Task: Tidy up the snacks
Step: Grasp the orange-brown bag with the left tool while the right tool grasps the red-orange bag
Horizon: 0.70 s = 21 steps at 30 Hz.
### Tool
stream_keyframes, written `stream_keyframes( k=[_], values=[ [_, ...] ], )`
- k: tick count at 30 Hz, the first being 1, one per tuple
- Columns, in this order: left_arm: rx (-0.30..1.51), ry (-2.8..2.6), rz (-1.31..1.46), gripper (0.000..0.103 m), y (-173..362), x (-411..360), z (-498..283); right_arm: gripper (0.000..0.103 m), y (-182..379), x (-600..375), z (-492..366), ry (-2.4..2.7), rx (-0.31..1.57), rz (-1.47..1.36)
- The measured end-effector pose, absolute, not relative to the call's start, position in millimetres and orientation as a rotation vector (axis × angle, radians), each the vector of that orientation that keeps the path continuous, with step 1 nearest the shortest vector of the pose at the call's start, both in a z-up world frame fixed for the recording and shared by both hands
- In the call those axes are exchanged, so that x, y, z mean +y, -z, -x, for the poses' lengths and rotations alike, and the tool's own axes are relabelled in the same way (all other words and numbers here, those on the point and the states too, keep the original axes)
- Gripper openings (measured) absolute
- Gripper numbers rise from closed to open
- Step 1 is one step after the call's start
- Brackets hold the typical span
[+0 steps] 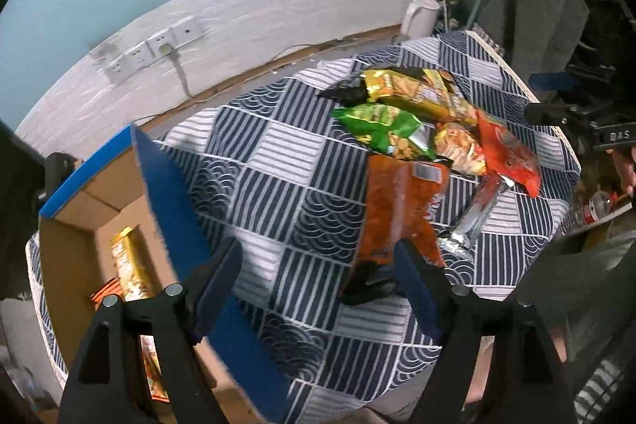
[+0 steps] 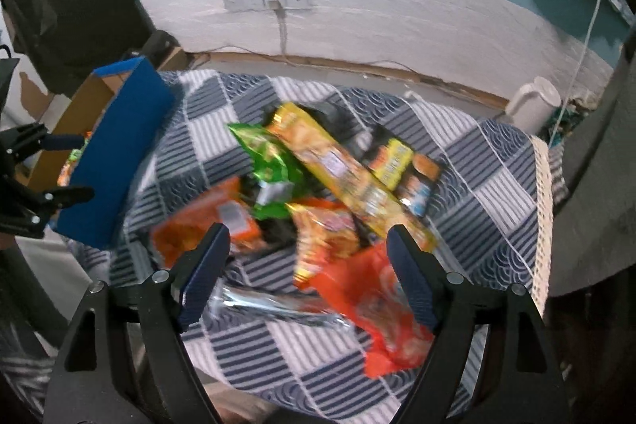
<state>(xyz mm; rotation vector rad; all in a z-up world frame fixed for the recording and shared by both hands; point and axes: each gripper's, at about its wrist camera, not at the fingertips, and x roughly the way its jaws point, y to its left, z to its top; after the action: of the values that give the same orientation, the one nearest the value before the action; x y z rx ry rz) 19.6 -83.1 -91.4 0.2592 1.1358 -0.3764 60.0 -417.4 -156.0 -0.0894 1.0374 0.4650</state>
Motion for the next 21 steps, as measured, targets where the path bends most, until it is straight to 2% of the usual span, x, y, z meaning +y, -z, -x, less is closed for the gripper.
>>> stream_keyframes(
  k=[21],
  values=[
    [1.299,0.502,-0.253,0.080,151.1,-143.1,-35.3,0.081,251.3,-464.6,-67.9,-0.493,1.227,0.183]
  ],
)
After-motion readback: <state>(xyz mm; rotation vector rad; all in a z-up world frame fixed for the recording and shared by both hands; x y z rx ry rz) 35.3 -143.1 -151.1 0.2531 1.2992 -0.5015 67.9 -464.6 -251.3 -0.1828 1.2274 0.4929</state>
